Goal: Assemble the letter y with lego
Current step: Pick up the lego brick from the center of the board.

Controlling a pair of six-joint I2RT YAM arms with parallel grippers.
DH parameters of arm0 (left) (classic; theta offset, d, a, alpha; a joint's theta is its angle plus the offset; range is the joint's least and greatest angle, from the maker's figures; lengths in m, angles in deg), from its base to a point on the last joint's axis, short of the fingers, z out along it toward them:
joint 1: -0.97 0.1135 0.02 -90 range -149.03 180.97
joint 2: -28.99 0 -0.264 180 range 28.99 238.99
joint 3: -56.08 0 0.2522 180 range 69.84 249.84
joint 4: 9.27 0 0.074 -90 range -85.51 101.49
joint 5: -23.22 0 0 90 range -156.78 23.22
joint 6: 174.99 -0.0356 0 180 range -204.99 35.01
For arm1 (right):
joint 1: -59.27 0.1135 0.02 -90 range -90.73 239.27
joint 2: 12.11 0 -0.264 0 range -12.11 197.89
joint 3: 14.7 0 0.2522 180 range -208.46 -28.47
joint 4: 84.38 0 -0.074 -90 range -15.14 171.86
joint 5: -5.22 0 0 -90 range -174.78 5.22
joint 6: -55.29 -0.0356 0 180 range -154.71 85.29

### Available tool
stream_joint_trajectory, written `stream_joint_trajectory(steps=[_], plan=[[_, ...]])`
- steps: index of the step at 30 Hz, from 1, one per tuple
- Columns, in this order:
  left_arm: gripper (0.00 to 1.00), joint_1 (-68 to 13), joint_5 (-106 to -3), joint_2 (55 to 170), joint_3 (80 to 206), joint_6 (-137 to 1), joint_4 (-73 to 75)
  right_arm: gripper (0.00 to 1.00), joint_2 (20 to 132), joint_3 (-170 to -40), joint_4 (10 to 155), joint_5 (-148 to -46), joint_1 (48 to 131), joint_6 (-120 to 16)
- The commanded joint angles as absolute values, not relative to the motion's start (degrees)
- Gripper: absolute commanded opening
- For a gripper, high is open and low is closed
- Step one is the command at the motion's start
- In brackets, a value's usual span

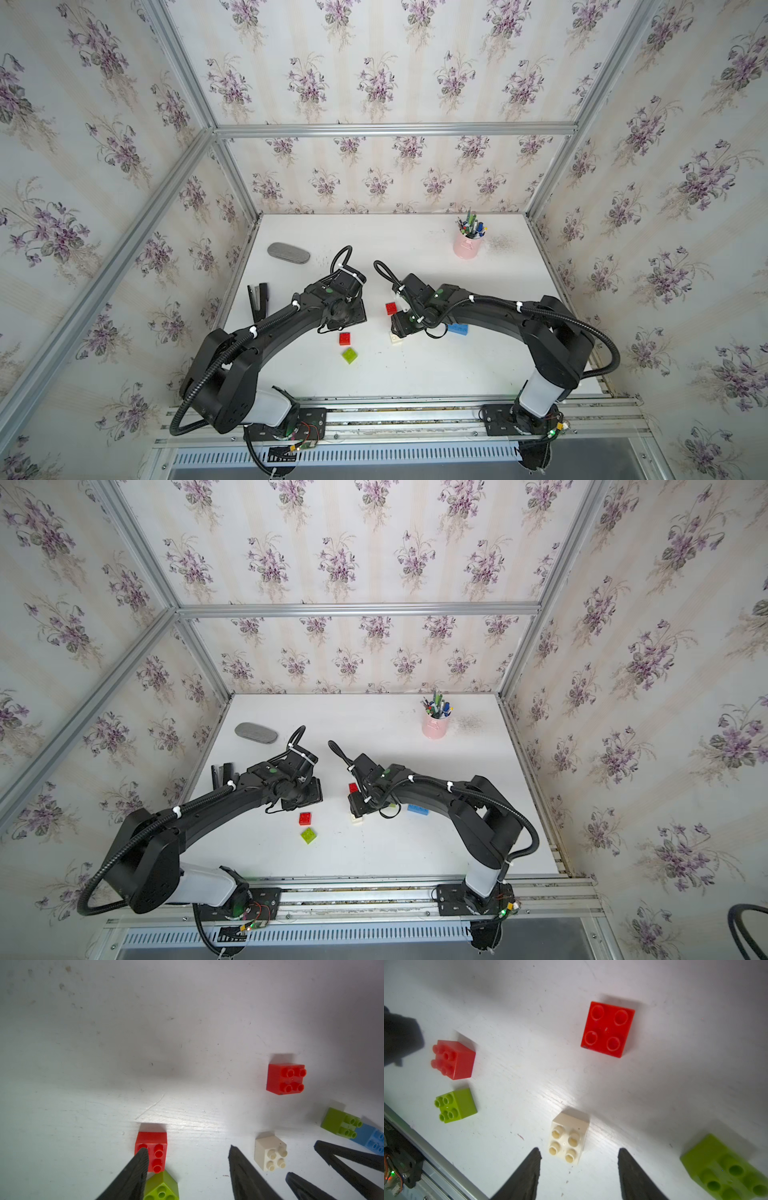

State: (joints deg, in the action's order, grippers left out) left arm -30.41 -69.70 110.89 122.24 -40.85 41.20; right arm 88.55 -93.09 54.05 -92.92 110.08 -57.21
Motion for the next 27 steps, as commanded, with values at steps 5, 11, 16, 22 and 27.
stream_joint_trajectory(steps=[5, 11, 16, 22, 27], plan=[[0.64, -30.2, -70.7, 110.6, 121.5, -40.4, 41.0, 0.62, 93.5, -98.2, 46.6, -90.5, 111.7, -58.5], [0.64, -30.1, -70.6, 110.6, 120.6, -39.8, 40.6, 0.6, 95.6, -100.1, 45.6, -90.0, 111.8, -58.7], [0.64, -30.1, -70.5, 110.6, 119.8, -39.4, 40.3, 0.59, 97.3, -102.1, 45.0, -90.1, 112.1, -58.3], [0.64, -30.1, -70.8, 110.6, 118.8, -39.1, 40.1, 0.55, 98.8, -103.2, 44.4, -90.4, 112.4, -58.1], [0.64, -30.0, -70.9, 108.9, 118.7, -38.9, 40.0, 0.46, 99.9, -104.0, 44.1, -91.1, 112.3, -57.8]])
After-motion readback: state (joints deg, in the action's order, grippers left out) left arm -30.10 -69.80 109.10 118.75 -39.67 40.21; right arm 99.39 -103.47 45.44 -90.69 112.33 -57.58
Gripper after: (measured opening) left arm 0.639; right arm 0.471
